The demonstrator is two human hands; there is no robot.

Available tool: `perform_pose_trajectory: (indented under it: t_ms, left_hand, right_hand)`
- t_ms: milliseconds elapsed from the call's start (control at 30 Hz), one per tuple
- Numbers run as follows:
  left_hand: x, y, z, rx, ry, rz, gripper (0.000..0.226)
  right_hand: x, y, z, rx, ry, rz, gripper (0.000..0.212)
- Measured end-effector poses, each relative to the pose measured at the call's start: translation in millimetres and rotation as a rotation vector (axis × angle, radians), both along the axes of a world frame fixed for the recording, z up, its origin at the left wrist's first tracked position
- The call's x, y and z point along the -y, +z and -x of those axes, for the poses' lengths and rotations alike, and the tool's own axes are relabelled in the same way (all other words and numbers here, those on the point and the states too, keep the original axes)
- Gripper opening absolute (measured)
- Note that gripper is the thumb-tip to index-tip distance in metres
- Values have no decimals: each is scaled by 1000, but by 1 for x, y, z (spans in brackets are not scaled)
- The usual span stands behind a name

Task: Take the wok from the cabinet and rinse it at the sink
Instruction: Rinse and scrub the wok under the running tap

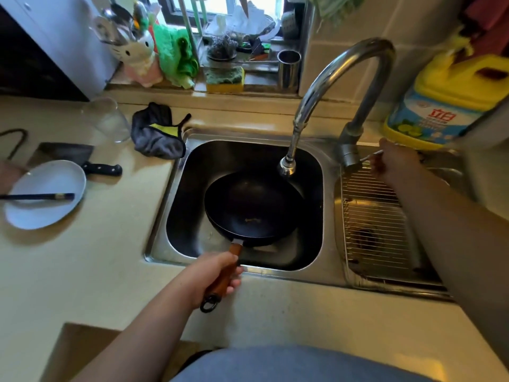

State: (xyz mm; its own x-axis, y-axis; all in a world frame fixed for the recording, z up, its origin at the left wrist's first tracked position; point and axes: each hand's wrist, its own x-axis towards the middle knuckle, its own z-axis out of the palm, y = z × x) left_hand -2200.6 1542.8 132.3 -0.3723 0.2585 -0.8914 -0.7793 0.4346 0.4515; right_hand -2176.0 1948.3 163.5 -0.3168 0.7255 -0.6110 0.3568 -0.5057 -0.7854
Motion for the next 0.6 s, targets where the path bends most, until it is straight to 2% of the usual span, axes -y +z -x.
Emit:
perform_pose_trajectory:
  t_ms: [200, 500, 600]
  left_hand:
    - [9, 11, -13, 12, -7, -79, 37]
    - [11, 18, -19, 1, 14, -69, 34]
    - [14, 19, -22, -7, 8, -87, 33]
  right_hand:
    - [0, -6, -2, 38, 5, -76, 13]
    - [15, -10, -13, -14, 8, -44, 31]
    - [24, -9, -17, -95, -88, -16, 31]
